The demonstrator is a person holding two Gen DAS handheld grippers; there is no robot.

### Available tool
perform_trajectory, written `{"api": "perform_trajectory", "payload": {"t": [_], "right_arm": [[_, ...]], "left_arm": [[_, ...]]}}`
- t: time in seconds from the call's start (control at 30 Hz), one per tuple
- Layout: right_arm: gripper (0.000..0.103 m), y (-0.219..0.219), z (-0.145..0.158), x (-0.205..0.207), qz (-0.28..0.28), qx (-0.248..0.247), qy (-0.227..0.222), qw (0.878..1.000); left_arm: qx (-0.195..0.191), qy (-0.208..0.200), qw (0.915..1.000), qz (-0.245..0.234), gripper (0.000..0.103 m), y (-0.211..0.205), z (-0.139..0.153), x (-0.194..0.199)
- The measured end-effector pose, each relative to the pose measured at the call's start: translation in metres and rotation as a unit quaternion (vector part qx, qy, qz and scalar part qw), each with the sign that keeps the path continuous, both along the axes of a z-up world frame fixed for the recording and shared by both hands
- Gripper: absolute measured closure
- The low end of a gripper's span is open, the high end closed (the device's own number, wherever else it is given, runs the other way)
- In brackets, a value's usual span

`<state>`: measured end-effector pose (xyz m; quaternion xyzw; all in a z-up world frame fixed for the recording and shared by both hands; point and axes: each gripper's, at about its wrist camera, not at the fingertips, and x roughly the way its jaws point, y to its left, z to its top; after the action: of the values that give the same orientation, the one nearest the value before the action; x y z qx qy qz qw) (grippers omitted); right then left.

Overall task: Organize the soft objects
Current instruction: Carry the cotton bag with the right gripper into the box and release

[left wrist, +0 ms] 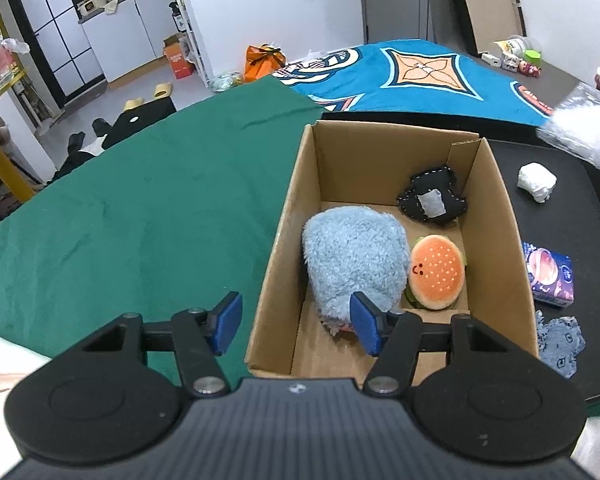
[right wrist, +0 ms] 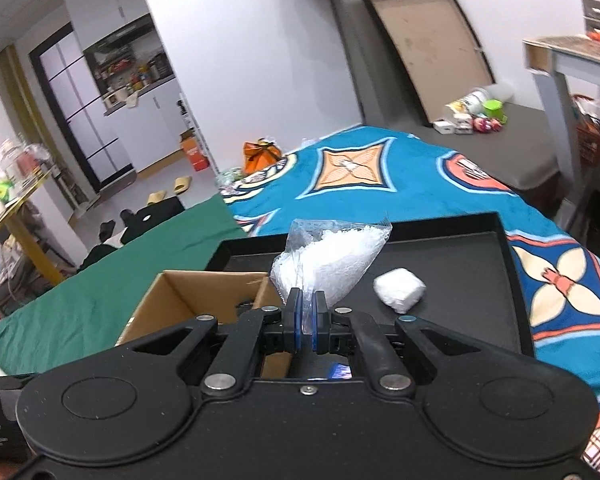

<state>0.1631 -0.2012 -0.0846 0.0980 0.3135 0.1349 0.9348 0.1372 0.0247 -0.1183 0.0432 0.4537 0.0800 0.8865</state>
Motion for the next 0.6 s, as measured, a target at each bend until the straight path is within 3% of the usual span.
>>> {"api": "perform_trajectory", "payload": {"t": [0.37,0.6], "right_arm": [[0.098,0.046,0.005,0.004,0.061,-0.033,-0.004,0.998],[0.098,0.072,0.005,0.003,0.086,-0.045,-0.003,0.995]], "left_arm": [[-0.029,0.003,0.9995,0.010,0.067,0.013,-0.004,0.000],[-0.052,0.008,0.9983,0.025,0.089,0.025,-0.008,0.002]]}}
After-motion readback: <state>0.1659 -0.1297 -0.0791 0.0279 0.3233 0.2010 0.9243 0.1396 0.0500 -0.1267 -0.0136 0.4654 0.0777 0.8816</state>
